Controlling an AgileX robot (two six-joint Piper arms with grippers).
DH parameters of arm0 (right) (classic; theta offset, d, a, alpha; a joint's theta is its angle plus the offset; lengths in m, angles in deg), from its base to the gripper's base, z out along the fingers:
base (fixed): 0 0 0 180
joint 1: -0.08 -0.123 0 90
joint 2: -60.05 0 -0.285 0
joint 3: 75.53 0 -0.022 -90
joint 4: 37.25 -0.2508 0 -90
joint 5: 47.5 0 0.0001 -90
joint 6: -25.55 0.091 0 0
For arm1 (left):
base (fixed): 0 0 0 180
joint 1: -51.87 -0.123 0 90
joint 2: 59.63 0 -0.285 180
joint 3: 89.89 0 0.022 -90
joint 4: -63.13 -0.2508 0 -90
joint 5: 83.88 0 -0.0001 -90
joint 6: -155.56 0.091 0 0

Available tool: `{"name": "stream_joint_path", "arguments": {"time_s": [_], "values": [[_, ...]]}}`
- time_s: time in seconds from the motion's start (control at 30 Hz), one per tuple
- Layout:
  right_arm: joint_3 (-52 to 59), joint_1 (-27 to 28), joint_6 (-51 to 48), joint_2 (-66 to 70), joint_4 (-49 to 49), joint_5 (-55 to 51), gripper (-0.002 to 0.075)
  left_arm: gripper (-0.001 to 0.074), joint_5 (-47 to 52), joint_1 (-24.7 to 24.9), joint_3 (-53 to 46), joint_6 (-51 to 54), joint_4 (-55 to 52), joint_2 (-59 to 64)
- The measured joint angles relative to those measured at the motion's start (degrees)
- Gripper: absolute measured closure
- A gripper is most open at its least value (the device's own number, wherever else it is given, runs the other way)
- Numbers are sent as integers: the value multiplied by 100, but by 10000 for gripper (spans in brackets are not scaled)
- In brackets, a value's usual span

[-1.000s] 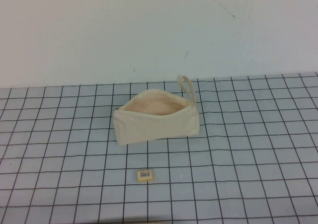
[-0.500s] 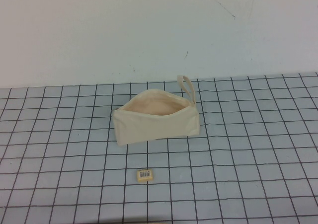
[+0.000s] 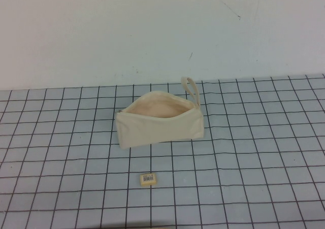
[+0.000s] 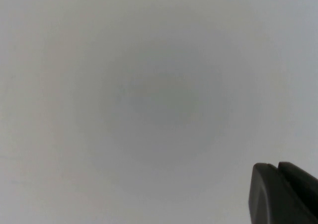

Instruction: Put eraser into pencil case

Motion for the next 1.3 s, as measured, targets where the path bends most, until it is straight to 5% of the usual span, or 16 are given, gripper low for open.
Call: {"name": "stream_joint_path", "arguments": {"time_s": [0.23,0.53,0.83,1.0,1.3], "values": [[0,0,0,0,0,0,727,736,-698,0,40,300,199,0],[0,0,0,0,0,0,727,736,3376,0,2599,584,271,732],[0,0,0,0,0,0,727,736,3586,0,3187,856,241,2587],[0,0,0,0,0,0,727,736,4519,0,3646,1244,145,3848],[0,0,0,0,0,0,727,736,6664,11,5316,4054,2399,6180]]}}
